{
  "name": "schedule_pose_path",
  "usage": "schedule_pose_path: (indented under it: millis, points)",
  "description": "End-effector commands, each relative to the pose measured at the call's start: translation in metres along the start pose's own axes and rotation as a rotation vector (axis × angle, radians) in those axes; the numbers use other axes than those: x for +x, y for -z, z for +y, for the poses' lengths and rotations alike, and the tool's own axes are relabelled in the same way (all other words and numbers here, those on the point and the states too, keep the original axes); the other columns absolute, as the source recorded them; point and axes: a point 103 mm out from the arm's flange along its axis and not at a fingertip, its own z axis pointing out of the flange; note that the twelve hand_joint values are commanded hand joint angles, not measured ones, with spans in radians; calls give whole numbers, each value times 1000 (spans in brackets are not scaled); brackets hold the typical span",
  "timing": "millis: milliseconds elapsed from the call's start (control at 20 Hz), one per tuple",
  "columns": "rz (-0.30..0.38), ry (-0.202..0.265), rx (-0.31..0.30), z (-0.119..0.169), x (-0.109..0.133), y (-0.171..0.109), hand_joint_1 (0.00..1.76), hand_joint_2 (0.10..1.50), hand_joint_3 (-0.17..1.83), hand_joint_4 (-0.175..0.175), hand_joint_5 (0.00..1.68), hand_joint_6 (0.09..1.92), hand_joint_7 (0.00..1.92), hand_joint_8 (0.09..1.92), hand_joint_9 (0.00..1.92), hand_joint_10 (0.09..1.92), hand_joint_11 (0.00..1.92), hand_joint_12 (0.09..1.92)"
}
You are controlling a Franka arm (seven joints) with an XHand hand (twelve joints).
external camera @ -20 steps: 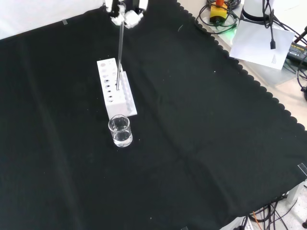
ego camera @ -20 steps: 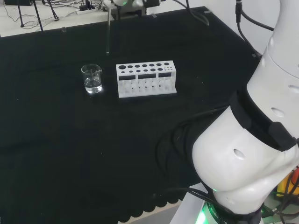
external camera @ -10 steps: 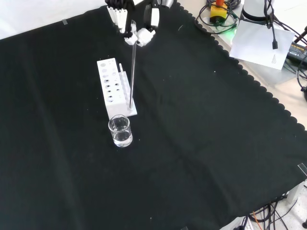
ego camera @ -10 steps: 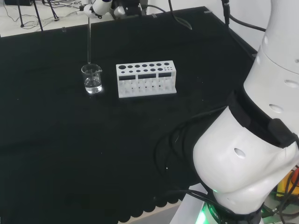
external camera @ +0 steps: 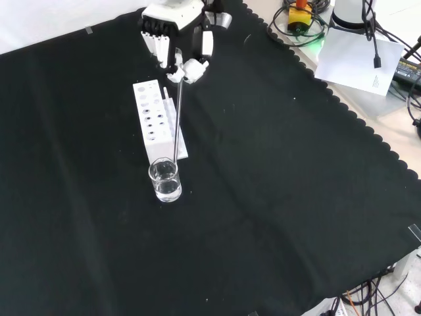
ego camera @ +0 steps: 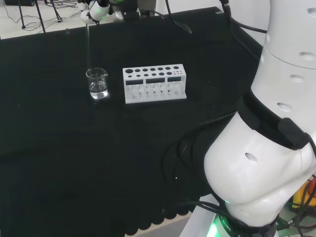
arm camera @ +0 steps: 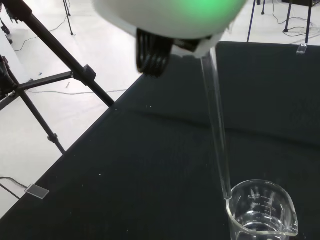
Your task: Stir in the beaker to the left of the white test tube rack with the glass rod.
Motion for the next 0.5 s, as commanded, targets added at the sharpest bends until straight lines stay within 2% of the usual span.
schedule_pose_path:
  millis: [50,500]
  points:
    - [15,0,9,10,-9,-10,1215,594,874,-175,1178,931,1435,1220,1722,930,1746,598]
    - [37,-26,27,16,-32,-25,1215,594,873,-175,1178,931,1436,1220,1722,931,1747,596]
